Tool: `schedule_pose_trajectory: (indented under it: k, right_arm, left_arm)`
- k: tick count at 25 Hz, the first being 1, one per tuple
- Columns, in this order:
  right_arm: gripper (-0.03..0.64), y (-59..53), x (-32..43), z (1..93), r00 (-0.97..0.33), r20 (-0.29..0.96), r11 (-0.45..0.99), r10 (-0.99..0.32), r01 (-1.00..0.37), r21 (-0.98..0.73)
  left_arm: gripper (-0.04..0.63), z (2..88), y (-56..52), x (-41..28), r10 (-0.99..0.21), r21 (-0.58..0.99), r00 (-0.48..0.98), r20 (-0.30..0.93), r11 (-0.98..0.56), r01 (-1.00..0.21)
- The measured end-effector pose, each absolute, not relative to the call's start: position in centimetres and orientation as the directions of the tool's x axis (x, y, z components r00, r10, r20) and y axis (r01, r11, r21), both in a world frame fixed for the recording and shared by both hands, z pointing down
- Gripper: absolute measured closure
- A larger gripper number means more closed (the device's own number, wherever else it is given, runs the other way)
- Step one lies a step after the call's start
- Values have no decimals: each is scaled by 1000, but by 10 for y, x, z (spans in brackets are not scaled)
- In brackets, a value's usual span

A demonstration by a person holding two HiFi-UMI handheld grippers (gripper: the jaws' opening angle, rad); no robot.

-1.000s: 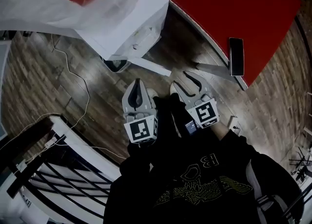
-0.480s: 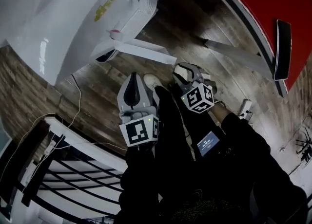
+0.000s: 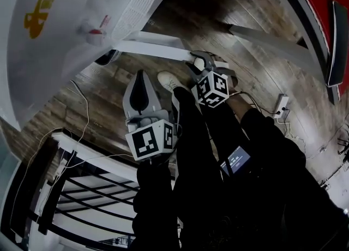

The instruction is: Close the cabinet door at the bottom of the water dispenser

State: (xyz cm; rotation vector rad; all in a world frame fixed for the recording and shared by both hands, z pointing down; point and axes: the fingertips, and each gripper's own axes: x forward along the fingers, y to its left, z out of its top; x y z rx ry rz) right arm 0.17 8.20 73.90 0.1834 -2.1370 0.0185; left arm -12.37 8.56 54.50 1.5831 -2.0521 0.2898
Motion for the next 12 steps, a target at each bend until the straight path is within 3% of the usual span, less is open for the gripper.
schedule_pose_trajectory:
  k: [5, 12]
  right_arm:
    - [471, 69, 7, 743, -490, 857, 985, -156, -143, 98]
    - [461, 16, -4, 744, -448, 865, 974, -225, -90, 207]
  left_arm:
    - [589, 542, 87, -126, -832, 207, -183, 523, 333, -920]
    - [589, 540, 89, -126, -845, 208, -127, 520, 269, -940]
